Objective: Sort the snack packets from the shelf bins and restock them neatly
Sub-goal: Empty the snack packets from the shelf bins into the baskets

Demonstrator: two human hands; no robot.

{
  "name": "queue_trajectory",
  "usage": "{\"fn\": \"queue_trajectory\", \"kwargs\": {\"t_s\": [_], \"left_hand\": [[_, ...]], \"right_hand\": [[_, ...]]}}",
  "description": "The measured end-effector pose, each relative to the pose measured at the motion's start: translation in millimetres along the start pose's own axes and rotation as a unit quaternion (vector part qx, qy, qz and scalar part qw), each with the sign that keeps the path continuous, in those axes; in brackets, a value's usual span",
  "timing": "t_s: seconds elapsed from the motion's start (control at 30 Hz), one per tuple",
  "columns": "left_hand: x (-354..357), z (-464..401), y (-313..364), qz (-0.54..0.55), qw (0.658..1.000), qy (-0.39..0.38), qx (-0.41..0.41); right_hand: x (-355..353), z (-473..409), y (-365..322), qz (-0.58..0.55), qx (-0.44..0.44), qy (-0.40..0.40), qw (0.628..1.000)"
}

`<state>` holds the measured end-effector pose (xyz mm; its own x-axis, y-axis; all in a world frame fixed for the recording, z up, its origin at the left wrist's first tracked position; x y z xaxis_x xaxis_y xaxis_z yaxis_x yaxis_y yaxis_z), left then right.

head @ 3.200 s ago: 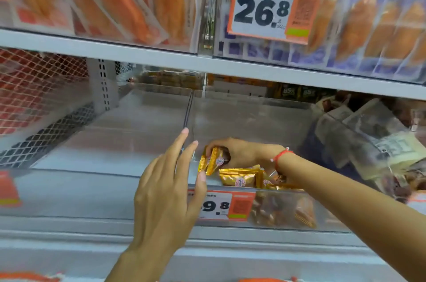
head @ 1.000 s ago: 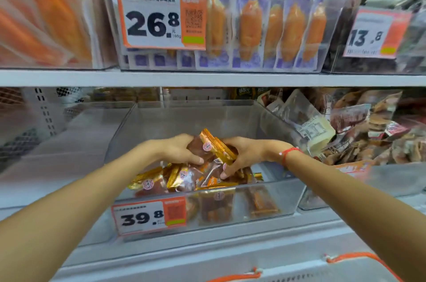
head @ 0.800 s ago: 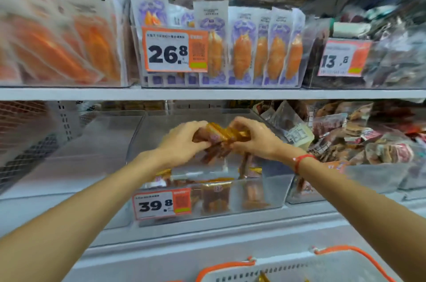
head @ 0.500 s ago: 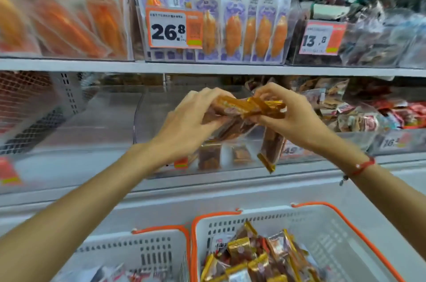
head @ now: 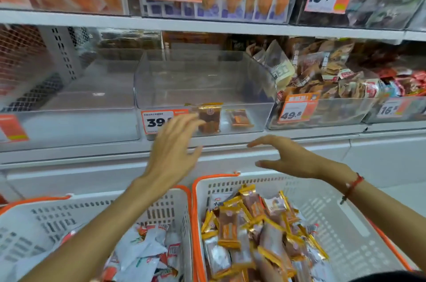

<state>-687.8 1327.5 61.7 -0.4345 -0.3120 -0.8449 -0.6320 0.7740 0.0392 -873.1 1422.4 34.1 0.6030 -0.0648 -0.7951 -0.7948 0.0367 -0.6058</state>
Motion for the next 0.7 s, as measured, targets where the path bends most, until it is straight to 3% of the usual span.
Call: {"fn": "queue_trajectory", "kwargs": {"t_s": [0.07, 0.13, 0.27, 0.33, 0.47, 0.6, 0.7], "left_hand": [[-37.8, -3.3, -45.5, -0.034, 0.992, 0.109, -0.050], [-56.3, -9.3, -89.4, -0.063, 0.982, 0.153, -0.093], [-29.6, -32.1, -142.0, -0.054, 0.987, 0.075, -0.133], [-13.5, -33.2, -147.8, -0.043, 0.987, 0.066, -0.137], [-9.1, -25.1, -142.6, -0.038, 0.980, 0.125, -0.153], [-10.2, -27.5, -144.7, -0.038, 0.975, 0.160, -0.149], [-9.0, -26.4, -144.2, -0.048, 0.973, 0.172, -0.146]], "right_hand": [[-21.0, -15.6, -36.3, -0.040, -0.062, 0.056, 0.996], [-40.0, -36.2, -80.7, -0.072, -0.132, 0.102, 0.983], [-56.6, -118.2, -133.6, -0.070, -0.183, 0.120, 0.973], [-44.8, -177.5, -130.6, -0.010, -0.146, 0.073, 0.987], [17.3, -255.6, -98.3, 0.102, -0.024, -0.105, 0.989], [74.3, -282.2, -102.2, 0.094, 0.026, -0.231, 0.968], [106.9, -293.2, -96.9, 0.112, 0.047, -0.272, 0.955]]}}
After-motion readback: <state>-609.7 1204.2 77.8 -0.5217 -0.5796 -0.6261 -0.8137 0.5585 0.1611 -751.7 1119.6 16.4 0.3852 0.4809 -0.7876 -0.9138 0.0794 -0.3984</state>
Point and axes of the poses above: each hand's wrist, its own z-axis away from the middle knuckle, its own x-axis out of the palm, y = z × x, the point moved 10 cm from there along -z, towards the middle knuckle, and after that the axes turned 14 degrees about -z, right-handed, at the moved point
